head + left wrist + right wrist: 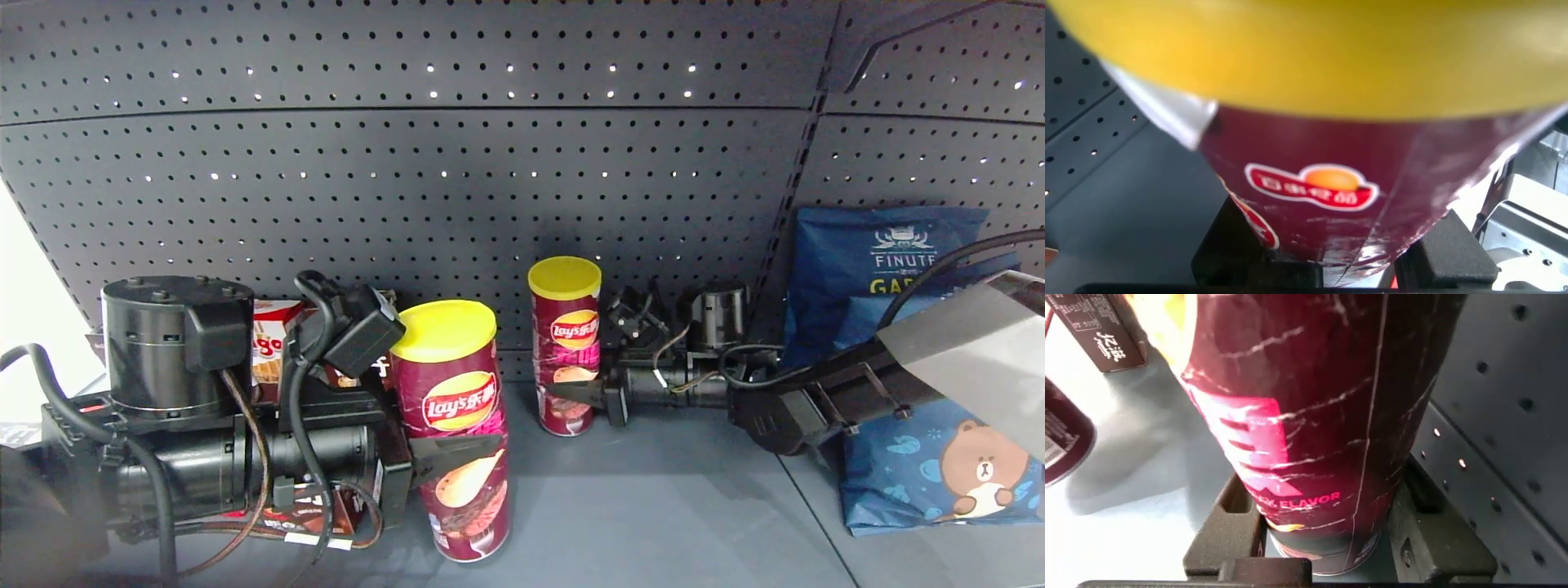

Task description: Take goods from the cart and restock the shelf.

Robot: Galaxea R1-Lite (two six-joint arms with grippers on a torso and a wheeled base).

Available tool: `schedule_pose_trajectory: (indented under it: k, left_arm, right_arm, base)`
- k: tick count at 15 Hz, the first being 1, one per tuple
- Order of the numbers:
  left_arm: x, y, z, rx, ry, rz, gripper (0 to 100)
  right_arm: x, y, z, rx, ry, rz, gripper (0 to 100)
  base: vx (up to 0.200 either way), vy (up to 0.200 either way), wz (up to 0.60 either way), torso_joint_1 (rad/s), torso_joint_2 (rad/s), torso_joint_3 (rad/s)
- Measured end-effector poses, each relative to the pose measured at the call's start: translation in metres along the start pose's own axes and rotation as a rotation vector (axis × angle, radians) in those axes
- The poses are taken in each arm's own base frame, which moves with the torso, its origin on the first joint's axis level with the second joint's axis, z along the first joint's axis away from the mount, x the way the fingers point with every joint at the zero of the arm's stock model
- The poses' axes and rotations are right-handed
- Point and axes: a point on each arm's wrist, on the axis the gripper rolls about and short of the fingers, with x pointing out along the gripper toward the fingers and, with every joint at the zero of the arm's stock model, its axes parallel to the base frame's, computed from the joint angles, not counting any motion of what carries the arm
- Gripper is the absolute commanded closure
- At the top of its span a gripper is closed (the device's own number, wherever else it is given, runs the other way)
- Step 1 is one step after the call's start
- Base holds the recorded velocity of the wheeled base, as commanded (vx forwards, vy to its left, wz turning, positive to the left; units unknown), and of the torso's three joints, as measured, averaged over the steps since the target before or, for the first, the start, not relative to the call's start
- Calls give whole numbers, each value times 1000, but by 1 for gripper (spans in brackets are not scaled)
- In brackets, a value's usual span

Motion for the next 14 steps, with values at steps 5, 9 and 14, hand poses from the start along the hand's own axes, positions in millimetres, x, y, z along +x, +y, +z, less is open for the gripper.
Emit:
schedule_pose_trajectory:
  k: [5,9,14]
  left_arm:
    - [0,0,2,5,-7,0,100]
    - [0,1,5,9,-15,4,100]
    - [0,1,5,8,-14,8,100]
  right_arm:
    - [-19,45,8,70,-39,-49,100]
    - [-40,79,4,79,-66,-46,100]
    - [-71,110,-12,104,-29,-42,100]
  base:
    - [0,0,0,0,0,0]
    - [0,0,0,0,0,0]
    - [0,0,0,0,0,0]
